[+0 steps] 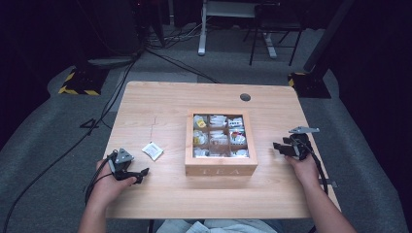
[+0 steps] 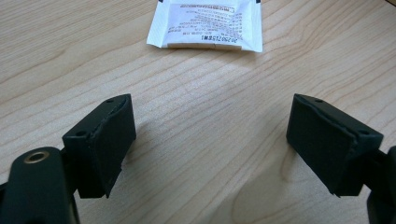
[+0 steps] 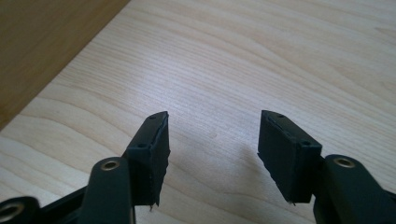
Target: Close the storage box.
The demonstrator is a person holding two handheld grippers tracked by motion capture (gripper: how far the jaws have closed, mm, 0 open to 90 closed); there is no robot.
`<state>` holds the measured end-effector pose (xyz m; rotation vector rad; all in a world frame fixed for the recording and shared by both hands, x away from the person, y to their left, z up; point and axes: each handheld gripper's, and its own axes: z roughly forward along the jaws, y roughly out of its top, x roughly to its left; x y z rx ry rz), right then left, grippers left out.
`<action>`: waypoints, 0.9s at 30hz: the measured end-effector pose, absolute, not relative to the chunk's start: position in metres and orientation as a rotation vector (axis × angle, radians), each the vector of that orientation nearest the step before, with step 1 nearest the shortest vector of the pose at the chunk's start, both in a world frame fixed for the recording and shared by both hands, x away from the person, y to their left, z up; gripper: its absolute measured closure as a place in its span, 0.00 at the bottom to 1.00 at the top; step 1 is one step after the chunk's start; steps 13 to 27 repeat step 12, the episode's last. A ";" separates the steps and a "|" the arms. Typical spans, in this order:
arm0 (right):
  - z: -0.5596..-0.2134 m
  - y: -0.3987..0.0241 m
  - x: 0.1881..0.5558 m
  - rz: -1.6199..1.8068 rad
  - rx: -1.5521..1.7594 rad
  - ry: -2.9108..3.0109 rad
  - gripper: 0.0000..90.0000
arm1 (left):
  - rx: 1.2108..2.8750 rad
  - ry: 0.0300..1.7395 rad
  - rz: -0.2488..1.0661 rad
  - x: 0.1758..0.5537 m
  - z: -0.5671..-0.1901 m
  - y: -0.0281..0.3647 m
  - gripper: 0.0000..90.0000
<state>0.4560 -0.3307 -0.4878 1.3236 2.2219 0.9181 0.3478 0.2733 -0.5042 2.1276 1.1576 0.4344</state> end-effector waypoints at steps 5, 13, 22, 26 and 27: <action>-0.494 -0.326 0.458 0.894 1.316 2.246 0.44 | 2.128 1.157 0.435 0.348 -0.504 0.273 0.18; -0.503 -0.323 0.456 0.982 1.269 2.201 0.26 | 2.125 1.159 0.434 0.348 -0.504 0.273 0.18; -0.503 -0.323 0.456 0.982 1.269 2.201 0.26 | 2.125 1.159 0.434 0.348 -0.504 0.273 0.18; -0.503 -0.323 0.456 0.982 1.269 2.201 0.26 | 2.125 1.159 0.434 0.348 -0.504 0.273 0.18; -0.503 -0.323 0.456 0.982 1.269 2.201 0.26 | 2.125 1.159 0.434 0.348 -0.504 0.273 0.18</action>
